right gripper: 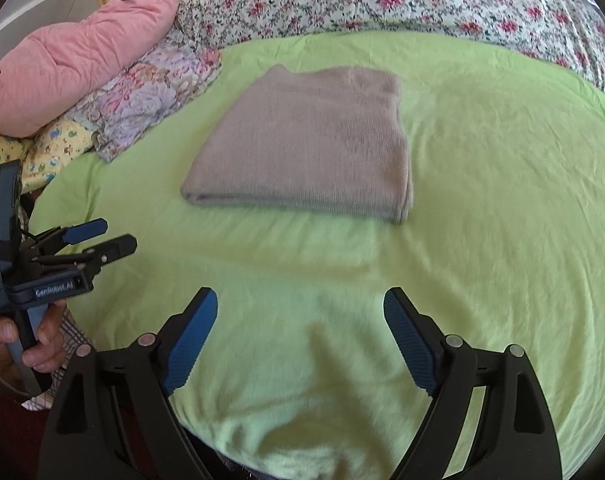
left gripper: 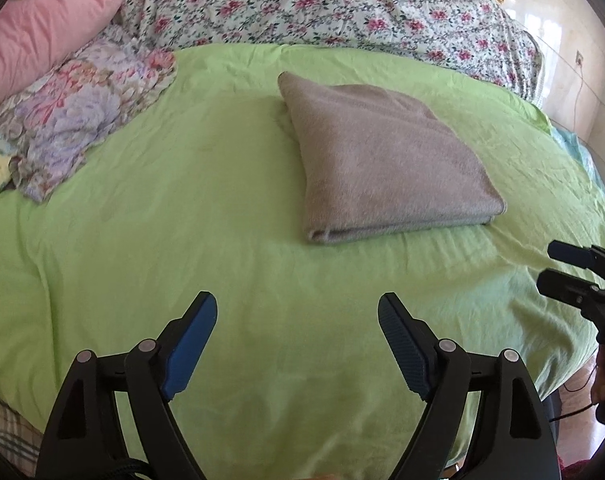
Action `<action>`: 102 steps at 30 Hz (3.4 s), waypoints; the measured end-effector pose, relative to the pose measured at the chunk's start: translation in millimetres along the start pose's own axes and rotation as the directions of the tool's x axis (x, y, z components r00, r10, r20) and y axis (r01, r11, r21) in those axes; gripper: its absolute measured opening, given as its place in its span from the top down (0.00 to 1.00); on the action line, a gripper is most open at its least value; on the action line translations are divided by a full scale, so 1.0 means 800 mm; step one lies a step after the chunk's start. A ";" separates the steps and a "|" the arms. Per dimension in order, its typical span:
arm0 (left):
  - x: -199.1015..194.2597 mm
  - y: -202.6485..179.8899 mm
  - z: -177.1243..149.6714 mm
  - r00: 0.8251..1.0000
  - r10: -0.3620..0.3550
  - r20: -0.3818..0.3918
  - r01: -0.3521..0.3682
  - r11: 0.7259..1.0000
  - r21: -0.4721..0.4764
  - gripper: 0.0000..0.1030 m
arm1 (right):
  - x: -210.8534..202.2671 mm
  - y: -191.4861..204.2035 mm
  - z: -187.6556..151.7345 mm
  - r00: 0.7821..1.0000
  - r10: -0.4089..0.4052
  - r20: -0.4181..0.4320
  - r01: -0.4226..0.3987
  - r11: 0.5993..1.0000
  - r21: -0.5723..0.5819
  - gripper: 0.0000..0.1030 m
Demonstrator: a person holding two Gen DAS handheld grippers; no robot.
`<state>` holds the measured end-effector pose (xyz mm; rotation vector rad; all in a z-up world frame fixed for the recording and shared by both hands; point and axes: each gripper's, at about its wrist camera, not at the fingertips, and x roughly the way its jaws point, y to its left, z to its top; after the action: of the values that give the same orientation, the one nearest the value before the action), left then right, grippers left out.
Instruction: Fold small clothes
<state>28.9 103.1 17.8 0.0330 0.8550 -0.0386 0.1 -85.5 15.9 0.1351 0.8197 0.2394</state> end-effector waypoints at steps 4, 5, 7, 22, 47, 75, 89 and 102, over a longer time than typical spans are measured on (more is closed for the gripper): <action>-0.004 -0.001 0.028 0.999 0.020 0.026 -0.020 1.000 0.014 0.17 | 0.001 0.002 0.029 0.999 0.007 0.033 -0.007 1.000 -0.018 0.16; -0.005 -0.001 0.035 0.999 0.020 0.030 -0.020 1.000 0.012 0.17 | 0.001 0.003 0.038 0.999 0.009 0.040 -0.008 1.000 -0.026 0.15; -0.009 0.000 0.049 0.999 0.017 0.043 -0.017 1.000 0.007 0.13 | 0.001 0.005 0.051 0.999 0.009 0.051 -0.007 0.999 -0.040 0.15; 0.039 -0.030 0.097 0.997 0.072 0.016 -0.073 0.996 0.060 0.04 | 0.050 -0.025 0.113 1.000 0.013 -0.017 -0.013 1.000 -0.004 0.09; 0.092 -0.034 0.111 0.996 0.088 -0.010 -0.088 0.996 0.004 0.02 | 0.100 -0.052 0.116 1.000 -0.011 -0.005 0.011 0.999 0.051 0.09; 0.078 -0.035 0.122 0.999 0.039 -0.012 -0.038 0.999 0.017 0.02 | 0.086 -0.039 0.131 1.000 0.012 0.024 -0.013 1.000 0.007 0.09; 0.062 -0.027 0.104 0.996 0.085 0.003 -0.085 0.996 -0.036 0.02 | 0.087 -0.031 0.130 0.999 0.020 0.030 -0.019 0.999 -0.027 0.09; 0.069 -0.037 0.107 0.997 0.073 -0.001 -0.073 0.997 -0.012 0.02 | 0.093 -0.033 0.130 0.999 0.027 0.033 -0.027 0.999 -0.018 0.09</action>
<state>128.5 68.2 31.7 0.0529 0.8536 0.0352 130.2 -94.0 28.0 0.1337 0.7834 0.2691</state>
